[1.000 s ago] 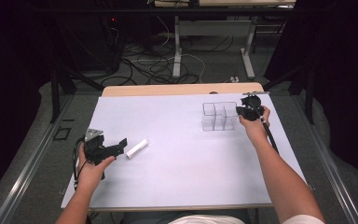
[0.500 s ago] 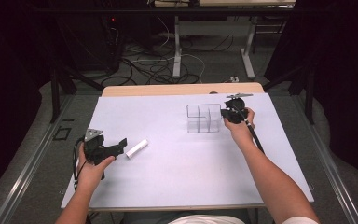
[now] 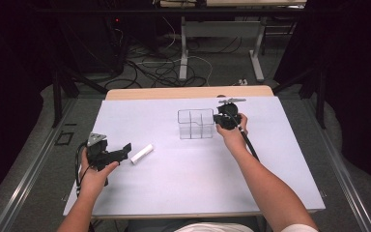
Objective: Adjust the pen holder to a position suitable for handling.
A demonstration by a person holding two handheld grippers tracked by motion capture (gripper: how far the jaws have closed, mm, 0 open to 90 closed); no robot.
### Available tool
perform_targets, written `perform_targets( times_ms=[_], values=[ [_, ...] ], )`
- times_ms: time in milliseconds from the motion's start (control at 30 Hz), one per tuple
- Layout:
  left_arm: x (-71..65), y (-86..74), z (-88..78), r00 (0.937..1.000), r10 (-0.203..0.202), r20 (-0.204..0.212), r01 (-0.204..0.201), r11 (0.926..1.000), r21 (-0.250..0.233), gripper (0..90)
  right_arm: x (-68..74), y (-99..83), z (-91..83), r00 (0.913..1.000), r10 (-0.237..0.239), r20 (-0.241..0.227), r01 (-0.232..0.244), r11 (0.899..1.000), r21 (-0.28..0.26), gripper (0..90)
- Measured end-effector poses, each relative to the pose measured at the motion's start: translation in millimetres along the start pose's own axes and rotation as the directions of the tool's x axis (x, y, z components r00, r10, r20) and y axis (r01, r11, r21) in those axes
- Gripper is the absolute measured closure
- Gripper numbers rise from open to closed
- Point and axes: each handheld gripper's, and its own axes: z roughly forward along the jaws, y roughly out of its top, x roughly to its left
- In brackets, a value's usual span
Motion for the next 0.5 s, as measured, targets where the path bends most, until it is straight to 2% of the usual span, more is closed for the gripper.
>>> perform_targets(
  times_ms=[100, 267, 367, 500],
  values=[
    [-0.3, 0.2, -0.1, 1.0, 0.001, 0.0, -0.001, 1.0, -0.002, 1.0, 4.9, 0.2, 1.0, 1.0, 0.001, 0.005, -0.001, 1.0, 0.001, 90.0],
    [0.1, 0.0, -0.1, 1.0, 0.0, 0.0, 0.0, 1.0, 0.0, 1.0, 16.3, 0.3, 4.5, 0.9998, -0.018, -0.013, 0.017, 1.0, -0.004, 90.0],
    [-0.1, 0.0, 0.1, 1.0, 0.001, 0.0, -0.001, 1.0, 0.0, 1.0, 17.9, 0.3, 5.6, 0.9994, -0.031, -0.016, 0.031, 0.999, -0.006, 90.0],
    [-0.5, -0.1, 0.3, 1.0, -0.001, 0.001, 0.001, 1.0, 0.002, 1.0, 18.8, 0.3, 6.1, 0.9996, -0.023, -0.019, 0.022, 1.0, -0.009, 89.7]
  ],
)
